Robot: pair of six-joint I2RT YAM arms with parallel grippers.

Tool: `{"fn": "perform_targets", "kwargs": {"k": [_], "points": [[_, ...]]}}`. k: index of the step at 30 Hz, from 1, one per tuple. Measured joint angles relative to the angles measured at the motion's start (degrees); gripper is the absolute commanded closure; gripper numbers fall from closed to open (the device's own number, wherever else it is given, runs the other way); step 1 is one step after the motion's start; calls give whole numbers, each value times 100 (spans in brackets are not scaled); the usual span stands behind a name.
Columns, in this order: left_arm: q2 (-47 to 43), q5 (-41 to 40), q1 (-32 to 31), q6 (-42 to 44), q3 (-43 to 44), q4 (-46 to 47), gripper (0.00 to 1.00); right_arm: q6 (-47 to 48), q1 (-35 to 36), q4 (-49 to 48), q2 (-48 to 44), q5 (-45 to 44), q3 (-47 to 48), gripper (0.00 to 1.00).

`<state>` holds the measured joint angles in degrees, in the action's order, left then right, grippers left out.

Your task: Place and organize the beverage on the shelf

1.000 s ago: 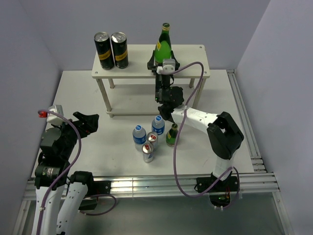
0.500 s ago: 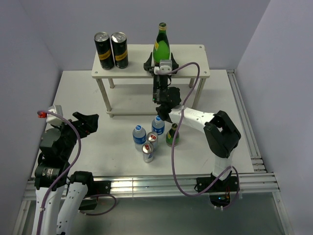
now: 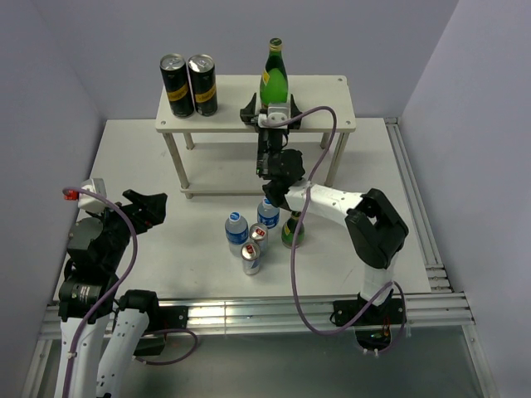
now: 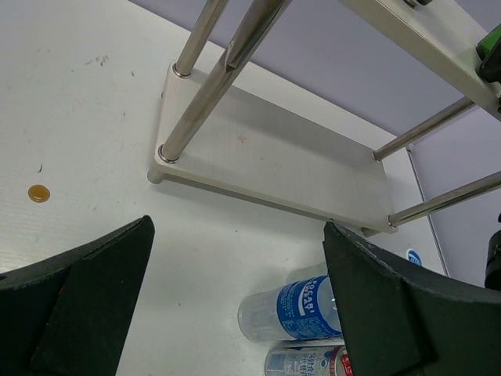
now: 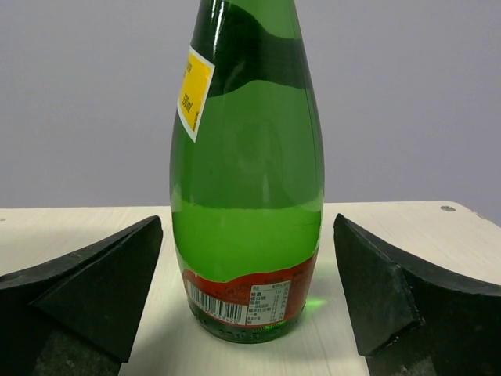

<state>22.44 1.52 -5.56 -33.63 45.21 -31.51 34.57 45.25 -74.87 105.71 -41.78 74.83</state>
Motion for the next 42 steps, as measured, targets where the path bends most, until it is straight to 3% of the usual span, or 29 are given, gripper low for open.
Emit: {"fn": "perform_targets", "kwargs": {"k": [13, 26, 32, 42], "points": [[-11, 0, 90, 0, 0, 2, 3, -640, 61, 656, -627, -223, -542, 0], [-11, -7, 142, 0, 0, 0, 3, -509, 463, 1239, -1054, -671, -802, 0], [-11, -7, 153, 0, 0, 0, 3, -188, 922, 1530, -1425, -1071, -1086, 0], [-11, -50, 164, -2, 0, -2, 3, 728, 2339, 1456, -2651, -2041, -1917, 0]]}}
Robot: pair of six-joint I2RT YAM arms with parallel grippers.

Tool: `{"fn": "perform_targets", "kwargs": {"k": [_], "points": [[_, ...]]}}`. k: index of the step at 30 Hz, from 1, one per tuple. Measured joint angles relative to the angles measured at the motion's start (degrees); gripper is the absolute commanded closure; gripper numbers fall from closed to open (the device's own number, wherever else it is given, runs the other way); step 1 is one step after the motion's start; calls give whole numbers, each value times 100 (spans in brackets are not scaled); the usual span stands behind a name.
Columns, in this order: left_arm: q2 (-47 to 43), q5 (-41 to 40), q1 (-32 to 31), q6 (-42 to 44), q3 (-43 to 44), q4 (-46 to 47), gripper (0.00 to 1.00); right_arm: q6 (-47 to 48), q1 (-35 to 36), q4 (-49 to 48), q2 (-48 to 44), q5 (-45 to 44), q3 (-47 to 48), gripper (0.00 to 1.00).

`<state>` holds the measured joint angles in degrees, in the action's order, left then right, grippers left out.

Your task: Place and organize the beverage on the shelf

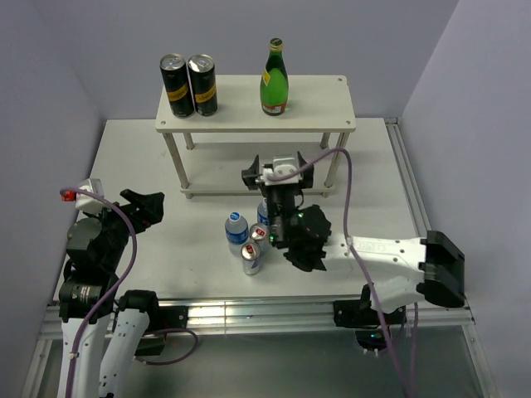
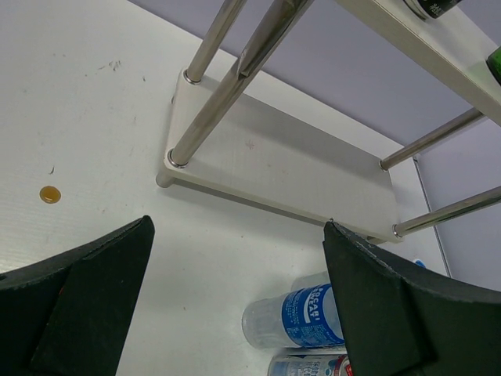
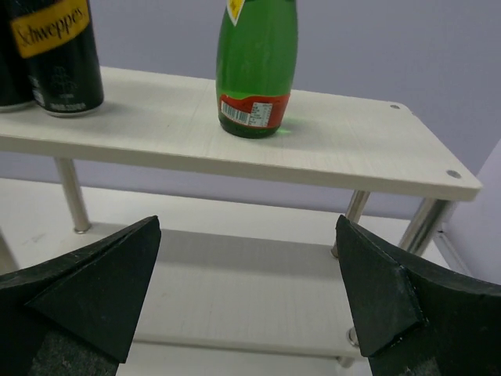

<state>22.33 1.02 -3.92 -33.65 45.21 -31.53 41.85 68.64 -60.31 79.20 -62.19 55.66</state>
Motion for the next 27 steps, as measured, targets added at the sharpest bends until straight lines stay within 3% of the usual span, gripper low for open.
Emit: {"fn": "perform_targets", "kwargs": {"k": [3, 6, 8, 12, 15, 17, 20, 27], "points": [[0, -2, 0, 2, 0, 2, 3, 48, 498, -28, -649, -435, -289, 0], [0, -22, 2, 0, 0, 2, 3, -566, 903, 527, -1294, -914, -610, 0], [0, -33, 4, 0, 0, 0, 3, -1733, 1141, 1818, -1784, -1241, -704, 0], [4, -42, 11, 0, 0, 0, 3, -5034, 1554, 5333, -2465, -1718, -608, 0], [15, -42, 11, 0, 0, 2, 3, -7320, 1867, 7755, -2588, -1746, -595, 0], [31, -42, 11, 0, 0, 2, 3, -8354, 1980, 8789, -2533, -1602, -654, 0], [39, -42, 11, 0, 0, 0, 3, -9023, 2098, 9254, -2616, -1250, -1078, 0], [44, -42, 11, 0, 0, 0, 3, -9471, 2186, 9049, -3523, -369, -2496, 0]]}}
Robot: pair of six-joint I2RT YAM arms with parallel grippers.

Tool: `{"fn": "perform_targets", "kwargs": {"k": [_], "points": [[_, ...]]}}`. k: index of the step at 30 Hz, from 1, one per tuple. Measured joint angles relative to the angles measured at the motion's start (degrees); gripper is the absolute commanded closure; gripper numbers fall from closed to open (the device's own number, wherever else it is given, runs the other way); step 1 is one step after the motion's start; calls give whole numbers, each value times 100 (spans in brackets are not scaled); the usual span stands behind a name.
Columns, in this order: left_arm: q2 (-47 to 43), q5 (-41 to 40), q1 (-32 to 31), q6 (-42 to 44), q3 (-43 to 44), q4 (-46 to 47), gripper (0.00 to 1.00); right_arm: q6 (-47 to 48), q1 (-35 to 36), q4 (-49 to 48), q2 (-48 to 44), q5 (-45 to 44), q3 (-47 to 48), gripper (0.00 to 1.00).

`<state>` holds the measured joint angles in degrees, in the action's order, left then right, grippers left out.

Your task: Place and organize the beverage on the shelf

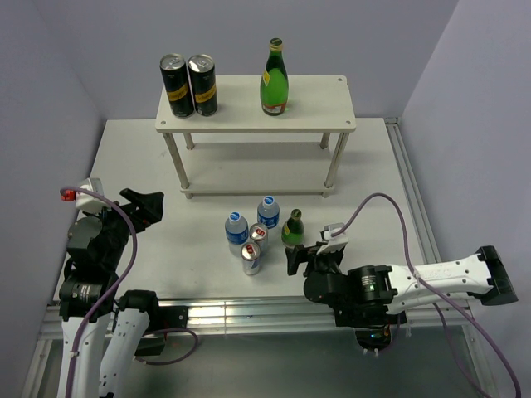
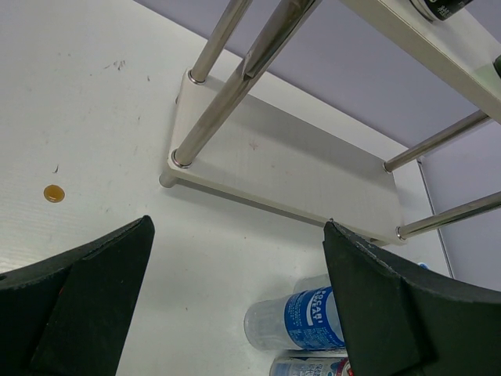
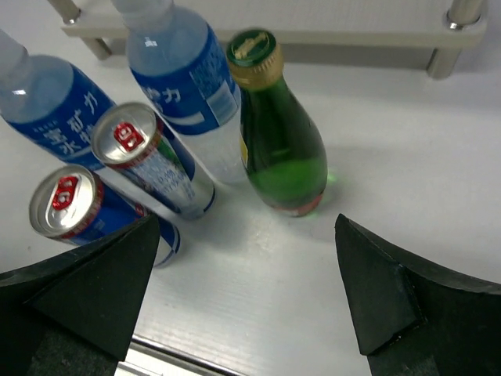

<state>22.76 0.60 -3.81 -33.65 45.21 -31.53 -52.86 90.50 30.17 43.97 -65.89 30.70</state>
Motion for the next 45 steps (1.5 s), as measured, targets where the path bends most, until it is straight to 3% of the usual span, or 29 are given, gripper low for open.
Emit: {"fn": "perform_targets", "kwargs": {"k": [8, 13, 24, 45], "points": [[0, 0, 0, 0, 0, 0, 3, 610, -925, -1587, -149, 1102, -1021, 0], [-2, -2, 0, 0, 0, 0, 3, 796, -1661, -2210, 44, 1554, -1132, 0], [-7, 4, 0, 0, 0, 4, 3, 975, -1816, -3604, 1641, 1453, -1134, 0], [-7, 22, 0, 2, 0, 4, 3, 1700, -2793, -5934, 3440, 1539, -1344, 4]]}}
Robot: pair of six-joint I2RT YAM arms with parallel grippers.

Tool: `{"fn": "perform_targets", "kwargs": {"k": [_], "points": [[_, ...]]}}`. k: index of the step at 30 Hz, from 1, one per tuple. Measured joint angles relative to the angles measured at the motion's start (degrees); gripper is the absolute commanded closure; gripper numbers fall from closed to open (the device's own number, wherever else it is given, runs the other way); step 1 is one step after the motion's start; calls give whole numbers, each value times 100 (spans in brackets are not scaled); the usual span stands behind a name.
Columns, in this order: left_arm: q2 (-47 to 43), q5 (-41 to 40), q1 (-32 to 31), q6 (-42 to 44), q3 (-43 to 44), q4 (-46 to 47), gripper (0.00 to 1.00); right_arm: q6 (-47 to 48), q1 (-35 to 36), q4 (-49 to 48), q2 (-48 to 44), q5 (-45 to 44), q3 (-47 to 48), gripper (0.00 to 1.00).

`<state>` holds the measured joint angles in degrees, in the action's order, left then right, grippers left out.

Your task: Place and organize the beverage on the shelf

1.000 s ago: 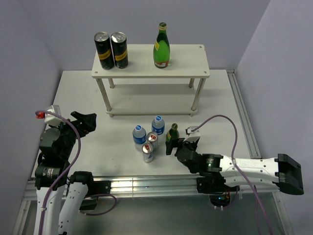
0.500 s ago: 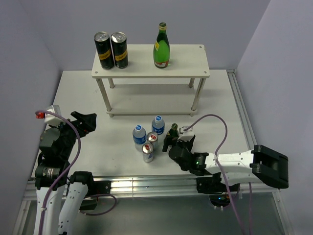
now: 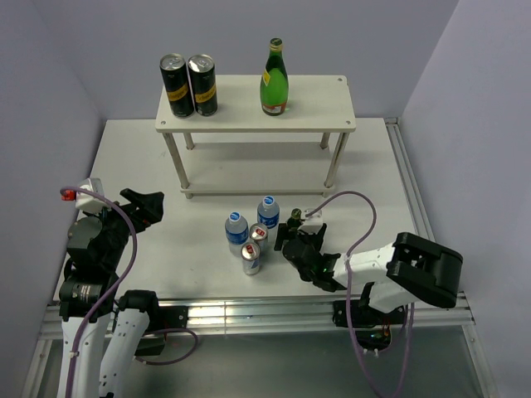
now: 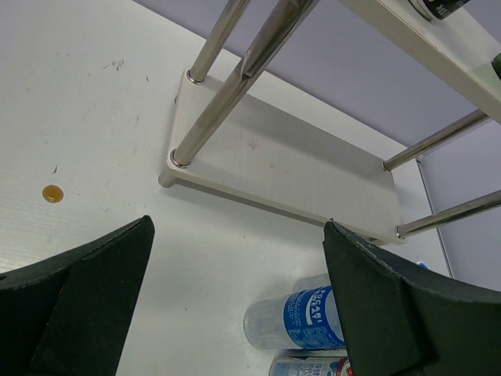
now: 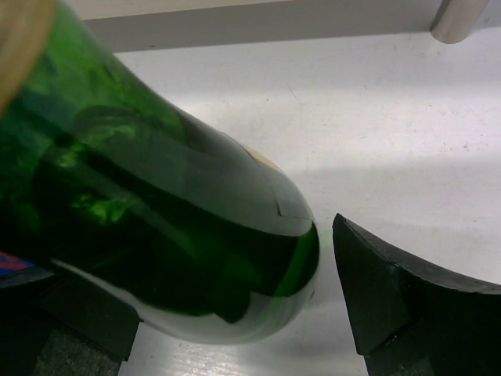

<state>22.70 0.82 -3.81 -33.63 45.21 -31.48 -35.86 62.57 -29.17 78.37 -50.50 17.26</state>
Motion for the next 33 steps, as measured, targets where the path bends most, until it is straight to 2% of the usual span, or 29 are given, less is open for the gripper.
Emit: {"fn": "perform_targets", "kwargs": {"k": [3, 6, 9, 10, 12, 13, 15, 20, 29, 33], "points": [[2, 0, 0, 0, 0, 0, 3, 85, -22, -234, 205, 24, 4, 11], [2, 0, 2, 0, 0, 0, 3, 151, -39, -452, 361, 35, 7, 25], [2, 0, 7, 0, 0, 0, 3, 284, -61, -758, 527, -22, 7, 54], [2, 0, 7, 0, 0, 0, 3, 343, -74, -868, 592, -35, 9, 76], [2, 0, 7, 0, 0, 0, 3, 428, -87, -1056, 708, -72, 11, 79], [2, 0, 7, 0, 0, 0, 3, 466, -98, -1126, 752, -85, 13, 90], [2, 0, 7, 0, 0, 0, 3, 509, -114, -1165, 807, -90, 52, 100], [2, 0, 7, 0, 0, 0, 3, 391, -127, -769, 542, -22, 52, 100], [2, 2, 39, 0, 0, 2, 3, 37, 247, 1554, -1674, -31, 109, 100], [2, 2, 42, 0, 0, 2, 3, 109, 282, 2308, -2186, -37, 398, 100]]}}
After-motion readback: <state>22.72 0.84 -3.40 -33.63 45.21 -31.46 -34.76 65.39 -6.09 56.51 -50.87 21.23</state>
